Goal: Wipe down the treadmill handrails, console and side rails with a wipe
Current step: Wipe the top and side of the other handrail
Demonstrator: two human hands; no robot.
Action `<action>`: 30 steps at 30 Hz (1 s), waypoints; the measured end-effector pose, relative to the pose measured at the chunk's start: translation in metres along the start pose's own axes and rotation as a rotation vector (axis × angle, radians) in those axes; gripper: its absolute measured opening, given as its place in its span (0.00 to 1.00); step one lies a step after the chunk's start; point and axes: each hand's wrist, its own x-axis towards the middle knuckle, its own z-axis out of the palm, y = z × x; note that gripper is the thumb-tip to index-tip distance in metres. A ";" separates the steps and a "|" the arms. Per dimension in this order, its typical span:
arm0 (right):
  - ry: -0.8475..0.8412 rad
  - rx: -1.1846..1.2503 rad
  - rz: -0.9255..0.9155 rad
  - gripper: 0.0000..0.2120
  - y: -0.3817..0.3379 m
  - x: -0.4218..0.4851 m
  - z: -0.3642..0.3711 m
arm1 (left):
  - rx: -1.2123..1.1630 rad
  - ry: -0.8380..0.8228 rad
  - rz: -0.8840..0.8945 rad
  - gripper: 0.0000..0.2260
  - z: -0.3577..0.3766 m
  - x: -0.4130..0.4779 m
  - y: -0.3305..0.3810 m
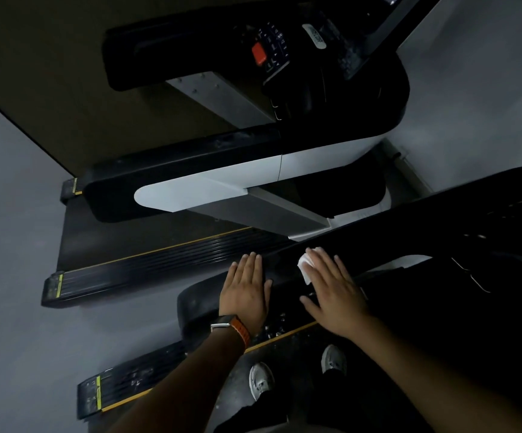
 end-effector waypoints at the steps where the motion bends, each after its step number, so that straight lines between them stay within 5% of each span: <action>1: -0.004 0.017 0.013 0.37 -0.005 0.003 0.001 | 0.002 0.002 0.002 0.30 0.000 0.000 0.000; 8: -0.036 -0.062 -0.131 0.39 -0.040 0.038 0.007 | 0.025 -0.024 0.026 0.30 -0.004 -0.006 -0.018; 14: -0.053 0.013 0.128 0.40 -0.053 0.060 0.003 | 0.008 -0.024 -0.045 0.31 -0.007 -0.020 -0.045; 17: -0.068 -0.010 -0.079 0.41 -0.074 0.071 0.005 | 0.002 -0.015 -0.047 0.31 -0.006 -0.026 -0.052; 22: -0.041 -0.033 0.014 0.39 -0.063 0.065 0.004 | -0.027 -0.021 -0.039 0.29 -0.006 -0.033 -0.057; 26: -0.017 -0.098 -0.182 0.40 -0.066 0.042 0.015 | -0.038 0.016 -0.047 0.28 -0.005 -0.035 -0.056; 30: 0.069 -0.086 -0.017 0.38 -0.063 0.028 0.014 | -0.041 0.004 -0.044 0.29 -0.005 -0.035 -0.056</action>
